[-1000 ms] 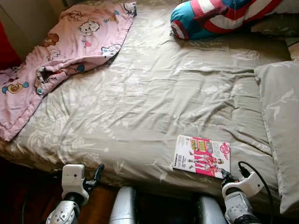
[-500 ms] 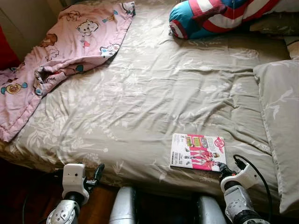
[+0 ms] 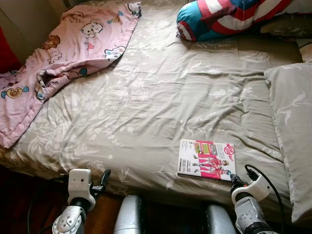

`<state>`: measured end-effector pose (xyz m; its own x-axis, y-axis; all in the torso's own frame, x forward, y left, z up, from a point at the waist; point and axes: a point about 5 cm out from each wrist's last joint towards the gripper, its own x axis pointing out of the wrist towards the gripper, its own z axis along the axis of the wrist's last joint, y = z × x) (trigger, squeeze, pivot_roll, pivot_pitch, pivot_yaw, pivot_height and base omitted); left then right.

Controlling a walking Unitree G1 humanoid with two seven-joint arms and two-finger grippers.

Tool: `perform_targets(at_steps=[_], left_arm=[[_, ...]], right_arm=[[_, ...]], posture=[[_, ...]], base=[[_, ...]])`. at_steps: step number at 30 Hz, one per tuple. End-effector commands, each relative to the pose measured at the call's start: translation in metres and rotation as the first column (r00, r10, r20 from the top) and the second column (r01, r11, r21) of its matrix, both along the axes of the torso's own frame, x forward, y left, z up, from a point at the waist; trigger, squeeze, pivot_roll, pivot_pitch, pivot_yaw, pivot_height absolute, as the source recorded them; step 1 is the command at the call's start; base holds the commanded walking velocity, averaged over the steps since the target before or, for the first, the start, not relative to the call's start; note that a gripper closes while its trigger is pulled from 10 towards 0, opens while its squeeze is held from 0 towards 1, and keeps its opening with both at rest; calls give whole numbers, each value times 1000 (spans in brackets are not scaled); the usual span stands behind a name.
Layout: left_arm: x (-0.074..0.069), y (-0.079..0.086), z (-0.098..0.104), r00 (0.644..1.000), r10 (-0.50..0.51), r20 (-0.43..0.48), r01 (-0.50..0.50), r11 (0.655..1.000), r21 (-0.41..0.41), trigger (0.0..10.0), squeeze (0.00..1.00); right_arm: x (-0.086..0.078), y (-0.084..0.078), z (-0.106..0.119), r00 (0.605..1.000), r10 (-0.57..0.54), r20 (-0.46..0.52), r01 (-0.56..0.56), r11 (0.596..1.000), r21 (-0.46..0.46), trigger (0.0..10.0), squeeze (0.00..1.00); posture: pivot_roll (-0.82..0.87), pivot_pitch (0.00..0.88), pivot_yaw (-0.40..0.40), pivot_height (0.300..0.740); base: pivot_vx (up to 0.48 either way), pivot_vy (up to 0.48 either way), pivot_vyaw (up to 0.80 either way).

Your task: Clean up the room

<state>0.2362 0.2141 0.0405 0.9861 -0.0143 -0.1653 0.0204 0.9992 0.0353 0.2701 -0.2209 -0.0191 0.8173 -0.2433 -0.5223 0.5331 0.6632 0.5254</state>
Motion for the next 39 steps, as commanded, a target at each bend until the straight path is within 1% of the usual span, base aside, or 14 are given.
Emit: perform_targets(at_steps=[1,3,4,9,10,11,12,16,19,22,26,29,35,39], left_arm=[[-6,3,-8,999,13,-32,-13,1000,9,10000,0],[-4,2,-8,1000,18,-26,-18,1000,2,10000,0],[-2,2,-9,1000,20,-23,-20,1000,0,10000,0],[5,-1,-9,1000,26,-13,-26,1000,-13,10000,0],[8,-4,-12,999,34,-15,-34,999,-26,10000,0],[8,-4,-12,999,34,-15,-34,999,-26,10000,0],[9,-6,-15,999,43,-23,-44,998,-37,10000,0],[8,-6,-31,993,82,-90,-90,993,-81,10000,0],[6,-5,-42,984,111,-142,-125,988,-91,10000,0],[0,2,-54,965,171,-198,-195,975,-110,10000,0],[-1,2,-60,955,194,-223,-223,968,-116,10000,0],[-5,3,-69,941,201,-272,-239,964,-113,10000,0],[-9,4,-78,924,196,-329,-239,966,-94,10000,0],[-22,5,-91,886,191,-422,-236,970,-56,10000,0]], right_arm=[[-10,5,-10,999,4,-44,-3,1000,12,10000,0],[-7,5,-7,1000,15,-24,-16,1000,-23,10000,0],[-4,5,-3,1000,27,13,-27,999,-37,10000,1000],[6,3,11,992,104,70,-88,976,-201,10000,1000],[9,4,16,982,172,76,-144,948,-284,10000,0],[9,4,16,982,172,76,-144,948,-284,10000,0],[12,7,19,972,221,75,-184,923,-337,10000,0],[9,22,15,927,374,31,-329,849,-413,10000,0],[1,32,5,903,431,-7,-398,828,-394,10000,0],[-13,41,-10,870,484,-93,-479,786,-391,10000,0],[-21,45,-16,855,506,-112,-509,781,-362,10000,0],[-29,48,-24,825,537,-174,-561,747,-357,10000,0],[-34,47,-29,824,526,-211,-567,758,-323,10000,0],[-44,48,-37,813,520,-261,-580,759,-295,10000,0]], posture=[[57,188,105,627],[54,183,101,627],[46,174,95,627],[26,161,83,627],[6,148,72,627],[6,148,72,627],[3,147,70,627],[-26,126,49,627],[-31,110,33,627],[-34,94,24,627],[-28,75,17,627],[-28,58,15,642],[-31,30,22,682],[-45,4,30,707]], base=[[0,0,0],[0,0,0],[0,0,0],[0,0,0],[0,0,0],[0,0,0],[0,0,0],[0,0,0],[0,0,0],[0,0,0],[0,0,0],[0,0,0],[0,0,0],[0,0,0]])
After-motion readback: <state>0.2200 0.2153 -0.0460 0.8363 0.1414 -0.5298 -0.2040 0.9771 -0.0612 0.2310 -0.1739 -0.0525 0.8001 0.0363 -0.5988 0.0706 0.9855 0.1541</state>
